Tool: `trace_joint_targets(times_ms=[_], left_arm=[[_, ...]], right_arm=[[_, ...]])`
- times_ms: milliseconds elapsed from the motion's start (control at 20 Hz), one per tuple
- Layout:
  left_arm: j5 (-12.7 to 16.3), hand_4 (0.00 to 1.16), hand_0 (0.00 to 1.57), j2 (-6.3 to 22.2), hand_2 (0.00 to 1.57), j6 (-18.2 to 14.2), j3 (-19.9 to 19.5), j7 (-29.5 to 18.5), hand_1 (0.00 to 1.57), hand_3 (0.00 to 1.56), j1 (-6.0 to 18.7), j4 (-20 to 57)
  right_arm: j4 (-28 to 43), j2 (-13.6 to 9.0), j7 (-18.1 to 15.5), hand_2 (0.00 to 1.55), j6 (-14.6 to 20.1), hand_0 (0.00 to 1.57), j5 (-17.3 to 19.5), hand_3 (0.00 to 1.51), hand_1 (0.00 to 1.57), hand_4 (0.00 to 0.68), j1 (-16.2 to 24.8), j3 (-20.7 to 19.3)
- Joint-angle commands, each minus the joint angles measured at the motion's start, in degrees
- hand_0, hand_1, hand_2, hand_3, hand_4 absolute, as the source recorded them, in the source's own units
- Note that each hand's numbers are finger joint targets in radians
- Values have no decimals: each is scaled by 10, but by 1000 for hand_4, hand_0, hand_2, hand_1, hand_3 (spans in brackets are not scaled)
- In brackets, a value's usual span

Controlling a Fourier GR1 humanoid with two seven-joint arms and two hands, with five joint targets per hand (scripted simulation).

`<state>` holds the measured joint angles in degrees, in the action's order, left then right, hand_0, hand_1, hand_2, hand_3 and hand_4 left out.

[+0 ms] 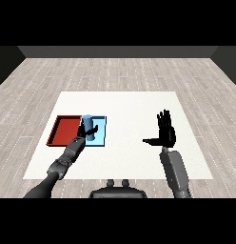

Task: Pick the blue can and put it in the blue box

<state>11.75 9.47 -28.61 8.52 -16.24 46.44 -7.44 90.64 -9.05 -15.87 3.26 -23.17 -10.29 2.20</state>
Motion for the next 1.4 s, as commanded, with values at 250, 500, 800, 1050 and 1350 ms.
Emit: trace_joint_targets(times_ms=[250,500,800,1050,1350], left_arm=[[-39,0,0,-2,0,-20,20,52,0,0,21,67],[-19,0,0,-15,0,-91,-8,27,0,0,19,36],[42,0,0,5,0,-71,-74,-155,0,0,7,-94],[45,0,0,-14,0,85,-55,-262,0,0,0,-210],[85,0,0,-15,0,258,-25,-252,0,0,-101,-345]], right_arm=[[-13,4,-9,0,-22,0,-3,0,0,0,-13,-5],[9,1,10,0,-15,0,2,0,0,0,-10,-6],[13,-3,6,0,-16,0,9,0,0,0,-13,-4],[-9,-4,5,0,-21,0,26,0,0,0,-6,10],[-26,-34,-16,0,-65,0,38,0,0,0,37,16]])
